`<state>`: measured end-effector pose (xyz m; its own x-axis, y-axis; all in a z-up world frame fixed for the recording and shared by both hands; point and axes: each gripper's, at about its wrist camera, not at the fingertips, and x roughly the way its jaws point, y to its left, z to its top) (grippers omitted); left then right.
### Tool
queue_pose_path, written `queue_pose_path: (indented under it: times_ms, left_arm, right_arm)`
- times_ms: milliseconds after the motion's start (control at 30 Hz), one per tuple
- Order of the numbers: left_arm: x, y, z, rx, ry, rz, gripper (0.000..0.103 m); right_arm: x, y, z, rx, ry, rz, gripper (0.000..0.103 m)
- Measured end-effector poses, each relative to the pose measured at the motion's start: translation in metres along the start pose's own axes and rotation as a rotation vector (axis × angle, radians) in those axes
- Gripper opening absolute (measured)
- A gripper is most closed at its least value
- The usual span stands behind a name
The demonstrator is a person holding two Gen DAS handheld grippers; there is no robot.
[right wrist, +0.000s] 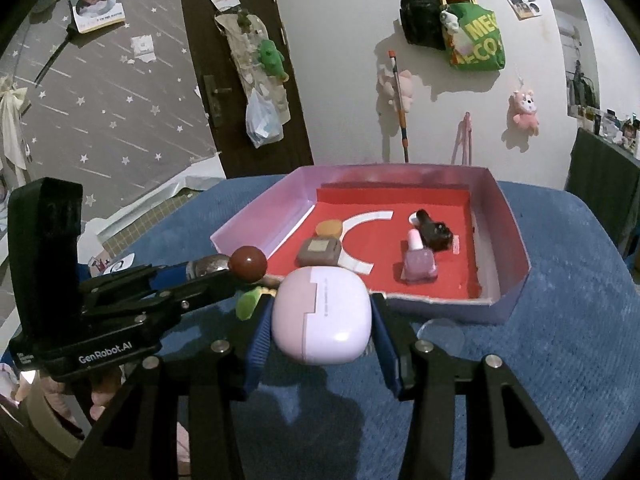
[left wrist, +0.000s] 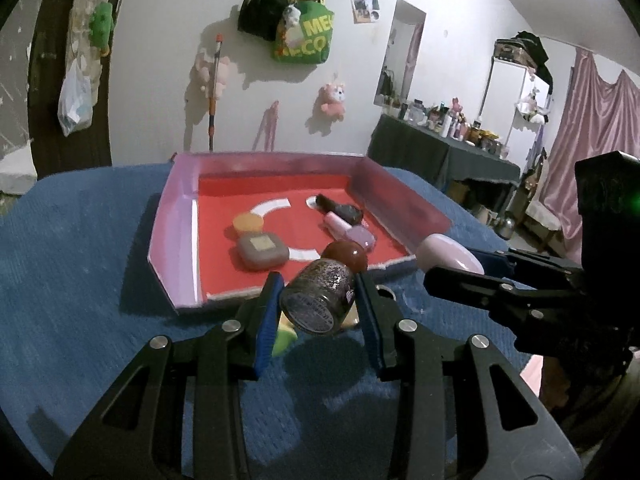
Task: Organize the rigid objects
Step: 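Carry the jar with left gripper into the red box while right gripper carries the case there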
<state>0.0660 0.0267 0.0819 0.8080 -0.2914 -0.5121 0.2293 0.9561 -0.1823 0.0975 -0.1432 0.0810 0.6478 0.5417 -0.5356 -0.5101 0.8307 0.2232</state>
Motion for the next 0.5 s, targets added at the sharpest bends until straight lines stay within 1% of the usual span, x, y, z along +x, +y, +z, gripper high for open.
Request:
queue_pose_path:
  times_ms: [233, 500]
  left_arm:
    - [0.007, -0.003, 0.019, 0.036, -0.018, 0.02, 0.034]
    - [0.026, -0.004, 0.032, 0.061, 0.008, 0.009, 0.034]
  right_arm:
    - [0.003, -0.011, 0.02, -0.007, -0.012, 0.005, 0.05]
    - [0.018, -0.028, 0.041, -0.013, 0.023, 0.006, 0.05]
